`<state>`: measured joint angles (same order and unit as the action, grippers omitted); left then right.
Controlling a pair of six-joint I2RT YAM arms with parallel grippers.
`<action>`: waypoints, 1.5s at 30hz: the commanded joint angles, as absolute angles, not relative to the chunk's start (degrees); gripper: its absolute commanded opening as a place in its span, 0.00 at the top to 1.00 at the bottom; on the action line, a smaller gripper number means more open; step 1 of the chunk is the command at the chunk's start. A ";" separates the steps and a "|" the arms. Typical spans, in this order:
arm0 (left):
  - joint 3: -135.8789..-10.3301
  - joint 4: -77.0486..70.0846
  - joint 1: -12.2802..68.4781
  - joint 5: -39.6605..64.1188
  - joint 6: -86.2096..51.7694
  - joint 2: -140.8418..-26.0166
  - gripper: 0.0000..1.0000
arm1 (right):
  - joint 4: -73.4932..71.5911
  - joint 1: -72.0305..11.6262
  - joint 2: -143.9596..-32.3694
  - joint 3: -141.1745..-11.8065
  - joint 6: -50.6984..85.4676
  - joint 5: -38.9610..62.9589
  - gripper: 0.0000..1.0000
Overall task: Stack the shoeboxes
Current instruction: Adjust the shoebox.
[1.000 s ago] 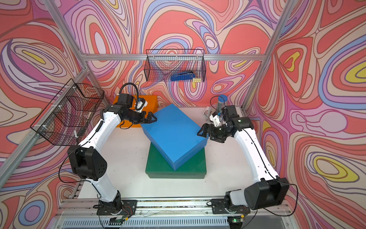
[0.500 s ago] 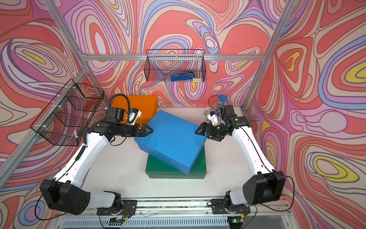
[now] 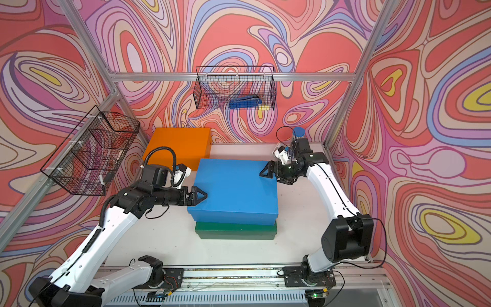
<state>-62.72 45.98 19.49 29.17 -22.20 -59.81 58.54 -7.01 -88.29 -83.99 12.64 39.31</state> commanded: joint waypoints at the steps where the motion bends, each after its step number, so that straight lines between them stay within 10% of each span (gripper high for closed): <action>1: -62.56 48.90 19.60 25.44 -24.03 -57.28 0.00 | 56.60 -7.47 -88.21 -82.58 11.17 41.05 0.07; 25: -59.54 43.97 21.33 27.97 -29.23 -60.44 0.26 | 55.05 -7.66 -81.60 -74.28 12.46 37.35 0.17; 45: -56.99 44.45 23.01 25.68 -30.99 -57.91 0.27 | 54.17 -8.81 -77.61 -70.15 16.36 35.40 0.18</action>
